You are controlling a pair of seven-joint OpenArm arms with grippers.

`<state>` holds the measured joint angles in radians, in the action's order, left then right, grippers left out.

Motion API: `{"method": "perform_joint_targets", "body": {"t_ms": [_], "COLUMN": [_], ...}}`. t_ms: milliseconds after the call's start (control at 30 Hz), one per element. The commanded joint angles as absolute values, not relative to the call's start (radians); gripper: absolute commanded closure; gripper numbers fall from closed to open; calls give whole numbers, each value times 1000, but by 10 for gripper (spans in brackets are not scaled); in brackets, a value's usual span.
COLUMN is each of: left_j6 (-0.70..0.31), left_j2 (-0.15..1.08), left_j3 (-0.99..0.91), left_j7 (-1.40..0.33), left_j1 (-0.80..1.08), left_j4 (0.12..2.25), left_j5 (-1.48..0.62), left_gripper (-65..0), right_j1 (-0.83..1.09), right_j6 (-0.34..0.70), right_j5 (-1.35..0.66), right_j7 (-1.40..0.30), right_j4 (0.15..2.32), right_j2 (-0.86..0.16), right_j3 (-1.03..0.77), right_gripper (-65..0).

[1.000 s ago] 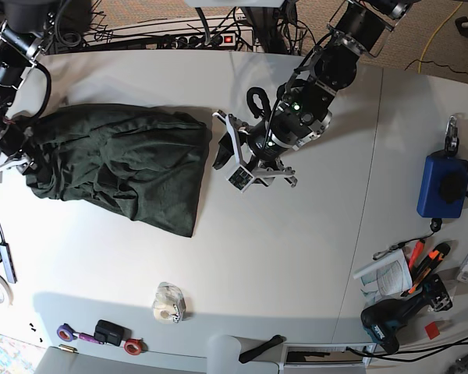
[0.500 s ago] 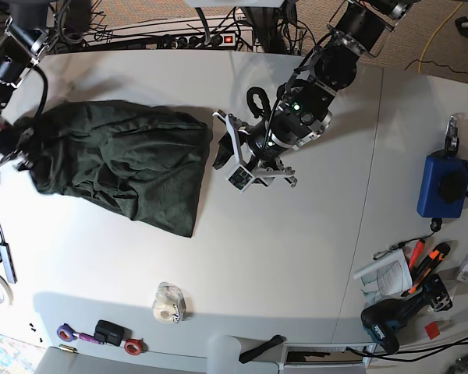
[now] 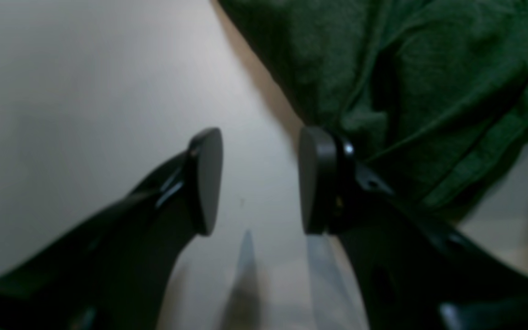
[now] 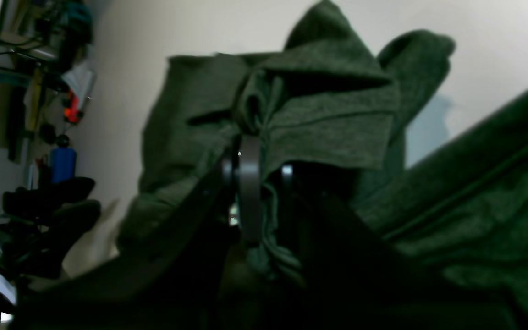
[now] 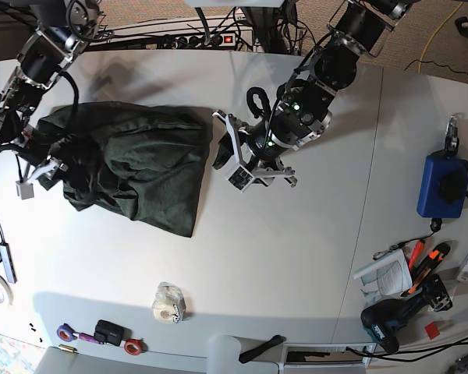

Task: Layout the t-shirt on the table in an organized manner, then fold the t-shirt properly
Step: 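Fold the held shirt end with the right gripper toward the left gripper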

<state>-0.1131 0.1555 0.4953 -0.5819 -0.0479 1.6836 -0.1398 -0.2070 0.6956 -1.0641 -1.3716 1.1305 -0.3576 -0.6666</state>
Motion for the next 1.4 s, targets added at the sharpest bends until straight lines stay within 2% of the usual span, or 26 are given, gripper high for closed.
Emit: {"method": "perform_joint_targets", "body": {"t_ms": [0, 533, 800, 1000, 1100, 1200, 1233, 1300, 1333, 1367], "left_j6": [-115, -115, -115, -115, -116, -116, -116, -116, -116, -116], "left_j2": [150, 150, 150, 150, 150, 150, 150, 150, 150, 150], "left_j3": [492, 492, 492, 492, 492, 492, 492, 492, 492, 492], "left_j7": [-561, -568, -567, -568, -567, -567, -567, -567, -567, -567], "left_j1": [-63, -39, -27, -26, -21, -14, -14, -14, -14, -14], "left_j4": [1699, 1699, 1699, 1699, 1699, 1699, 1699, 1699, 1699, 1699], "left_j5": [-142, -142, -142, -142, -142, -142, -142, -142, -142, -142], "left_gripper": [-279, -279, -279, -279, -279, -279, -279, -279, -279, -279], "right_j1": [-216, -167, -166, -167, -167, -168, -169, -169, -169, -169], "right_j6": [698, 698, 698, 698, 636, 622, 622, 622, 622, 622], "right_j5": [-1100, -1114, -912, -751, -617, -523, -522, -527, -527, -527], "right_j7": [-1355, -1297, -1141, -1020, -955, -944, -944, -936, -926, -917], "right_j4": [1173, 1531, 1545, 1545, 1545, 1545, 1545, 1545, 1545, 1545], "right_j2": [-366, -226, -154, -144, -144, -144, -144, -144, -144, -144], "right_j3": [-666, -516, -388, -230, -168, -118, -104, -79, -67, -57], "right_gripper": [0, 0, 0, 0, 0, 0, -15, -232, -312, -342]}}
